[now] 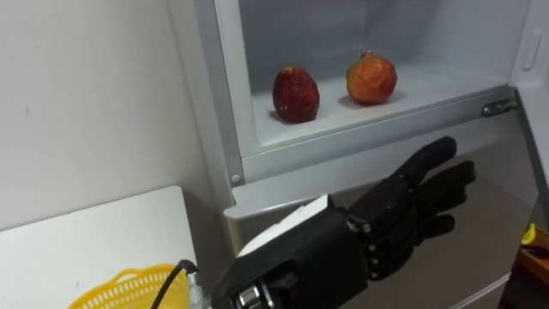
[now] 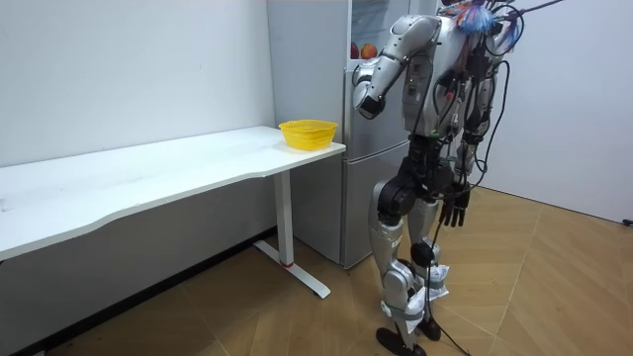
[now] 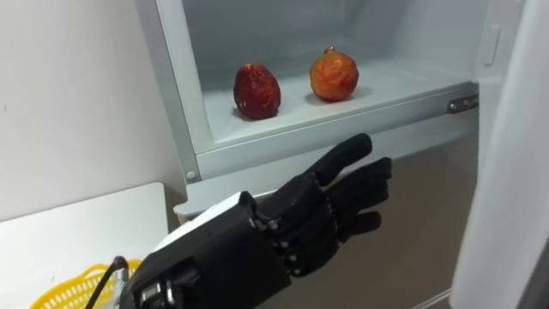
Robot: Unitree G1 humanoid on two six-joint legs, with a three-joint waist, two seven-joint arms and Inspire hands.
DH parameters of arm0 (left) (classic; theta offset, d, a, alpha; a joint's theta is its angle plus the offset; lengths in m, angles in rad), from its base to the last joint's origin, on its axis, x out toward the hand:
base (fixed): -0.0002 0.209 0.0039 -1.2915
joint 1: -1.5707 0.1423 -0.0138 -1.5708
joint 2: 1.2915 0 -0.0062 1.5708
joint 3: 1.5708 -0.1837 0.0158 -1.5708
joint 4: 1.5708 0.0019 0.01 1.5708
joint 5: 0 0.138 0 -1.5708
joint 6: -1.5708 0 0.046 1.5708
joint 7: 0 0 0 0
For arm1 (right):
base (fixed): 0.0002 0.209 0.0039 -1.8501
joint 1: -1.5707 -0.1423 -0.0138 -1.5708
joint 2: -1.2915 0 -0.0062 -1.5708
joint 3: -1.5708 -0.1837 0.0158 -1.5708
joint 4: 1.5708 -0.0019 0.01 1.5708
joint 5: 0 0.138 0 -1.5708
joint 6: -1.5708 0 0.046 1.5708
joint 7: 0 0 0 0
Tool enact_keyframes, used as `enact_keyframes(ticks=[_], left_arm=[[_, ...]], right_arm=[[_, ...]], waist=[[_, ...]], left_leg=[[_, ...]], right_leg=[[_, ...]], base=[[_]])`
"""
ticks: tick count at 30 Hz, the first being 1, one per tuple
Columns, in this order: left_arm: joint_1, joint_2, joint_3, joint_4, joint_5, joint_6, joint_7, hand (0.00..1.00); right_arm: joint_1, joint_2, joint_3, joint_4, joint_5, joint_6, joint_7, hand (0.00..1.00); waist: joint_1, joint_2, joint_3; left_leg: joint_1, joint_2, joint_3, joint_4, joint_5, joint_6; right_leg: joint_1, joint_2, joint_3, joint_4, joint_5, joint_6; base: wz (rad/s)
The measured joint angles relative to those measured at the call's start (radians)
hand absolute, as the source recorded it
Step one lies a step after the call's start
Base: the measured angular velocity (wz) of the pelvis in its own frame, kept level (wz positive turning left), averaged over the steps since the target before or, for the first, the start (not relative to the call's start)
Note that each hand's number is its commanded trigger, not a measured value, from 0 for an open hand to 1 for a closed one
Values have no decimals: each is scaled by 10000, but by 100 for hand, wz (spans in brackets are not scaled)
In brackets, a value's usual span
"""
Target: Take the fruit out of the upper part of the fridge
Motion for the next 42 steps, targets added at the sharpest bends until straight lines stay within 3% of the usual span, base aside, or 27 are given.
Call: enact_keyframes(ticks=[8,13,16,22,29,32,34,42], left_arm=[[-1001,-127,-466,69,-119,3,129,0],[-1585,-262,-889,153,-197,2,184,0],[-1603,-406,-896,384,-194,1,181,0],[-1892,-543,-1263,462,-183,0,210,0],[-2505,-673,-1687,517,-190,2,524,0],[-3009,-830,-1895,607,-193,12,673,0],[-3350,-1132,-1975,696,-194,11,695,0],[-3946,-1608,-2274,1065,-200,12,709,0]], right_arm=[[12,-66,10,22,499,-5,-320,0],[25,-112,3,43,678,-113,-340,0],[33,-134,6,81,749,-140,-329,0],[15,-203,9,299,1013,-305,-357,0],[-7,-309,56,433,1079,-227,-568,0],[-15,-334,194,417,1114,-208,-570,0],[-23,-334,428,322,1081,-210,-540,0],[-77,-358,440,224,1076,-215,-522,0]], waist=[[-168,75,-52],[-526,67,-46],[-556,55,-34],[-659,93,-14],[-902,254,-42],[-919,345,-11],[-976,363,-12],[-1137,363,-10]], left_leg=[[51,5,61,2,0,0],[70,16,94,-7,-1,-2],[183,82,570,-25,-5,-6],[185,119,878,-14,-5,-6],[50,128,861,58,-5,-5],[18,131,864,54,-5,-6],[17,133,893,51,-5,-6],[49,143,966,53,-4,-6]], right_leg=[[3,-8,47,24,5,-1],[75,8,66,23,11,-8],[107,62,285,-18,38,-26],[6,100,464,-15,56,-31],[-134,88,451,-11,74,-44],[-168,89,447,-14,91,-46],[-165,90,453,-19,90,-46],[-162,114,578,-19,95,-54]], base=[[-2],[0],[-20],[-8],[-1],[-2],[-2],[-5]])
